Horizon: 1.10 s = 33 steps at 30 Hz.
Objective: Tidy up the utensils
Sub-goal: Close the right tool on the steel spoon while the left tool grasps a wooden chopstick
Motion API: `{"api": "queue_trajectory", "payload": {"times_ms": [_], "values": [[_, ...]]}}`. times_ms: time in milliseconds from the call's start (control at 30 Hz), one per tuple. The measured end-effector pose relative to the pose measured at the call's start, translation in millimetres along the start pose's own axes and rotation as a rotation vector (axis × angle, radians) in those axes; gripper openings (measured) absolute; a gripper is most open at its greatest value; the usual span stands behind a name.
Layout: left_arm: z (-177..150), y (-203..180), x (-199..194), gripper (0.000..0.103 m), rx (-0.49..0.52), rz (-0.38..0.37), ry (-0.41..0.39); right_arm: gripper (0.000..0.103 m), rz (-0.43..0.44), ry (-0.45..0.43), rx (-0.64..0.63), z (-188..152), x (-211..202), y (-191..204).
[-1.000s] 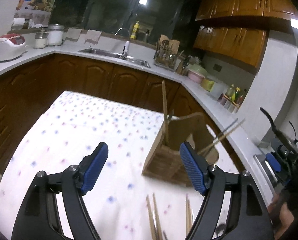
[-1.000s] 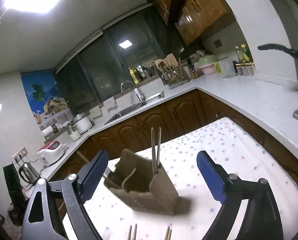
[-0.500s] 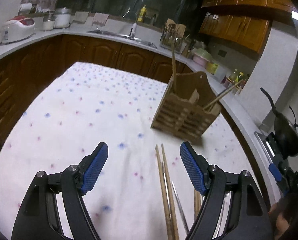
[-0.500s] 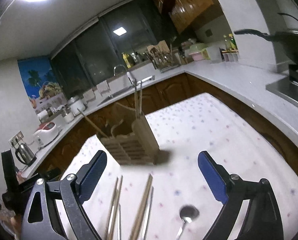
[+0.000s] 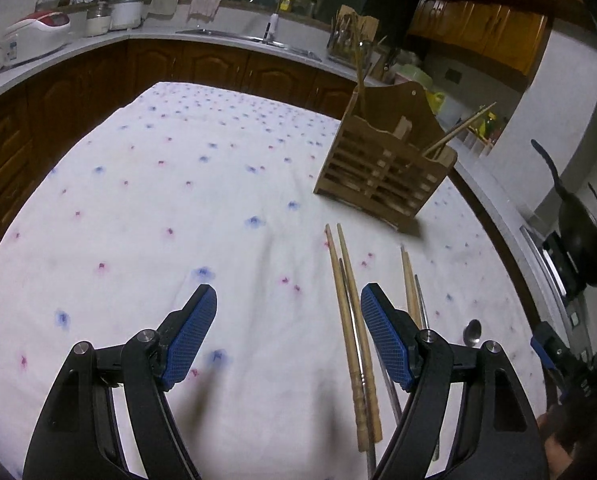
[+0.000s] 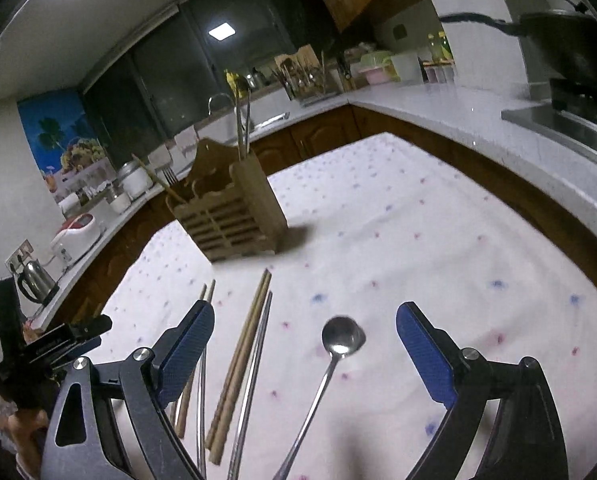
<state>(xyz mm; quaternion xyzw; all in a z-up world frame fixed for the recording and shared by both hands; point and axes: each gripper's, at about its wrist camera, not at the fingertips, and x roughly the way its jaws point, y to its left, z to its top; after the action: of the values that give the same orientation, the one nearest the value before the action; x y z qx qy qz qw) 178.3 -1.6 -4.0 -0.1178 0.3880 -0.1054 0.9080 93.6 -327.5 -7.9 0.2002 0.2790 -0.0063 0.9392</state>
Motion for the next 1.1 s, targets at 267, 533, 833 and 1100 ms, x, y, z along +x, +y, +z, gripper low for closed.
{"api": "queue_trajectory", "payload": {"times_ms": [267,533,833,1100], "values": [[-2.3,-1.1,5.0,0.076,0.004,0.006,0.024,0.093,-0.008,0.042,-0.02,-8.2,9.0,1.7],[-5.1,-9.3,19.2,0.076,0.033,0.013,0.07,0.091,-0.025,0.115,-0.021,-14.8,29.2,-6.3],[11.0,-26.7,58.6,0.073,0.098,0.008,0.153,0.061,-0.081,0.2,-0.045,-13.5,52.3,-14.1],[43.2,-39.2,103.0,0.051,0.126,-0.004,0.196,0.036,-0.1,0.269,-0.057,-14.7,74.1,-17.6]]}}
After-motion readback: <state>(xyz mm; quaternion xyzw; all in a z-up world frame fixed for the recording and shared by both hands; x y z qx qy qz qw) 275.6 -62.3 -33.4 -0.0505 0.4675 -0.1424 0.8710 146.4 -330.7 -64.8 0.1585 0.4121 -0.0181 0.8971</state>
